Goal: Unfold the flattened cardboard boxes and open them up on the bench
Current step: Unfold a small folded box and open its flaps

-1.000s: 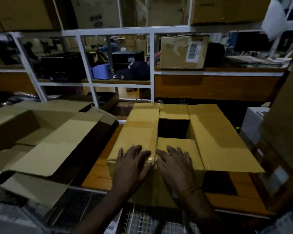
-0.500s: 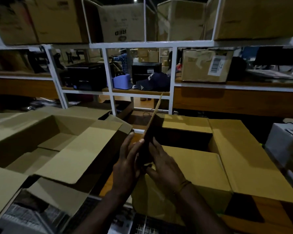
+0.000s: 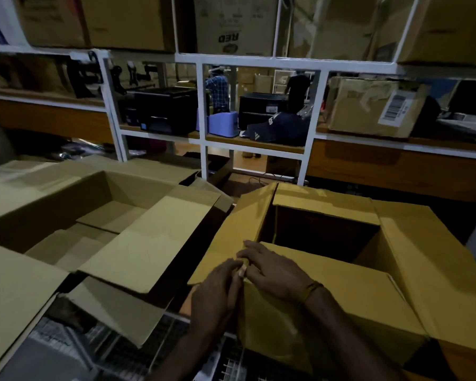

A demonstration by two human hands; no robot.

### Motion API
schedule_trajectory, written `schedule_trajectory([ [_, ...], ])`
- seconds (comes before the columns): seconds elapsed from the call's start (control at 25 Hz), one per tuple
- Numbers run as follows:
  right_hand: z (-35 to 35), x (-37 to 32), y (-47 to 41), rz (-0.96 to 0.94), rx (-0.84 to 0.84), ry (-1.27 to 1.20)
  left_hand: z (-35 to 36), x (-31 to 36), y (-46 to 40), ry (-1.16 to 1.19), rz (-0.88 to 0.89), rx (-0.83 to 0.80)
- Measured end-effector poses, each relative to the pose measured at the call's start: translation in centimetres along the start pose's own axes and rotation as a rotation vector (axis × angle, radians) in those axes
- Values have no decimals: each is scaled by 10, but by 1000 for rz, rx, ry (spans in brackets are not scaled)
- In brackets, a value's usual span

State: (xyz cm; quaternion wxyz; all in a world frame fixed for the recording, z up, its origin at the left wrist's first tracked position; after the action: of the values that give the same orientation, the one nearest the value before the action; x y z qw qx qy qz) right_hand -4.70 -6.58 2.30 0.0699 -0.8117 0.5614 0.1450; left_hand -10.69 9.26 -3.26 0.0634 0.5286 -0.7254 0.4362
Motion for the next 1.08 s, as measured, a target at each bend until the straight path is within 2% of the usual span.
schedule_trajectory([
  [0.12,0,2,0,19,-16,-127,3,5,5,92,-34,69],
  [0.24,-1,7,-2,114,22,-207,1,4,-10,18,20,42],
  [0.36,-8,27,-10,351,57,-25,-1,11,-37,-27,86,-236],
  [0.48,-31,50,-13,555,-40,96,2,16,-60,-93,109,-517],
  [0.6,-55,54,-7,568,17,16,6,22,-84,-74,174,-638],
  [0.76,-71,38,5,509,265,36,-1,35,-121,-74,234,-722],
  [0.84,-79,31,15,452,387,76,-10,42,-135,-138,301,-723],
  [0.92,-88,23,27,383,521,107,-22,54,-141,-198,398,-609],
  [1.08,-93,9,61,311,736,183,-46,83,-133,-15,443,-326],
])
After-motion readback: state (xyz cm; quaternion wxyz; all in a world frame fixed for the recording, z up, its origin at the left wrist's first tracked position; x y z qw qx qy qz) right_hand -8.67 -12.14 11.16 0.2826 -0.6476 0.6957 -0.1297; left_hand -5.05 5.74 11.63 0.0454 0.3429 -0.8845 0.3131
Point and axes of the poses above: each hand's wrist, its own y-axis away from the middle knuckle, its own z-axis out of the palm, x = y × z, the point moved 1 cm from there along -y, towards the middle knuckle, and after that the axes turned 13 degrees about z, right-handed, at the moved point
